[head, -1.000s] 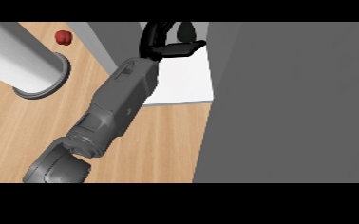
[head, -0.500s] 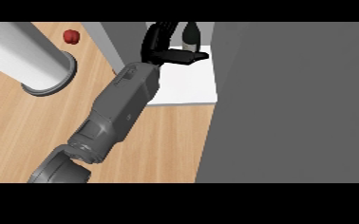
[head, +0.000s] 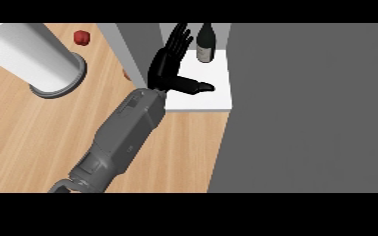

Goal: Pick up the wine, place it into the cabinet and close the cabinet

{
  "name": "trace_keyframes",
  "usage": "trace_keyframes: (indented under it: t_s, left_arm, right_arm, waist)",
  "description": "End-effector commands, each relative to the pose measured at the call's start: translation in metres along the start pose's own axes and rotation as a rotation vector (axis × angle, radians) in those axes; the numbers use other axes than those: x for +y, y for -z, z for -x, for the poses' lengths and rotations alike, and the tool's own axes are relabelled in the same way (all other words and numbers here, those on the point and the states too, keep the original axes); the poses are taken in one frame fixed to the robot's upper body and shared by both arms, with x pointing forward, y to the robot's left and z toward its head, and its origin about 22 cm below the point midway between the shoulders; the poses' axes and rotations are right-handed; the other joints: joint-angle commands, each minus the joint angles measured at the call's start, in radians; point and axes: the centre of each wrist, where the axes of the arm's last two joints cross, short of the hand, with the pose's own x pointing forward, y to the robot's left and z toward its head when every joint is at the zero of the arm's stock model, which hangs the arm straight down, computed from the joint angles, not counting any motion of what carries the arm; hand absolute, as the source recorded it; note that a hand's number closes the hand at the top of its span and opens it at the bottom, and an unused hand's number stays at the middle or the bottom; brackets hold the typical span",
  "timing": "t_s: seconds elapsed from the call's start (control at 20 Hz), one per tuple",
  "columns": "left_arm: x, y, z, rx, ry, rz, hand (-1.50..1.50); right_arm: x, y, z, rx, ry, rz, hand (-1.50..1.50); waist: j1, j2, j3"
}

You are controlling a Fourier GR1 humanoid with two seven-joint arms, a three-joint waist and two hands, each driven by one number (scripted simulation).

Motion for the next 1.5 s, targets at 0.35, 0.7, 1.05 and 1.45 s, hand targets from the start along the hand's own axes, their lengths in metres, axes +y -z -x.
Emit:
trace_keyframes:
  t_s: [0.35, 0.7, 1.05, 1.45]
  left_arm:
    - [-0.009, -0.077, 0.019, 0.019, -0.053, -0.01, -1.5]
    - [0.0, -0.124, 0.002, 0.039, -0.112, -0.015, -1.5]
    - [0.032, -0.157, -0.022, -0.008, -0.14, -0.046, -1.5]
    - [0.073, -0.193, -0.035, -0.045, -0.089, -0.057, -1.5]
  right_arm:
    - [-0.004, -0.013, -0.048, -0.005, 0.096, 0.034, -1.5]
    - [-0.007, -0.013, -0.054, -0.034, 0.078, 0.006, -1.5]
    - [-0.004, -0.016, -0.048, 0.0, 0.055, -0.107, -1.5]
    - [-0.002, -0.011, -0.042, 0.03, 0.108, -0.332, -1.5]
  waist:
    - [0.018, 0.0, 0.001]
    - [0.014, 0.003, 0.001]
    - [-0.002, 0.01, 0.001]
    - [0.014, 0.017, 0.0]
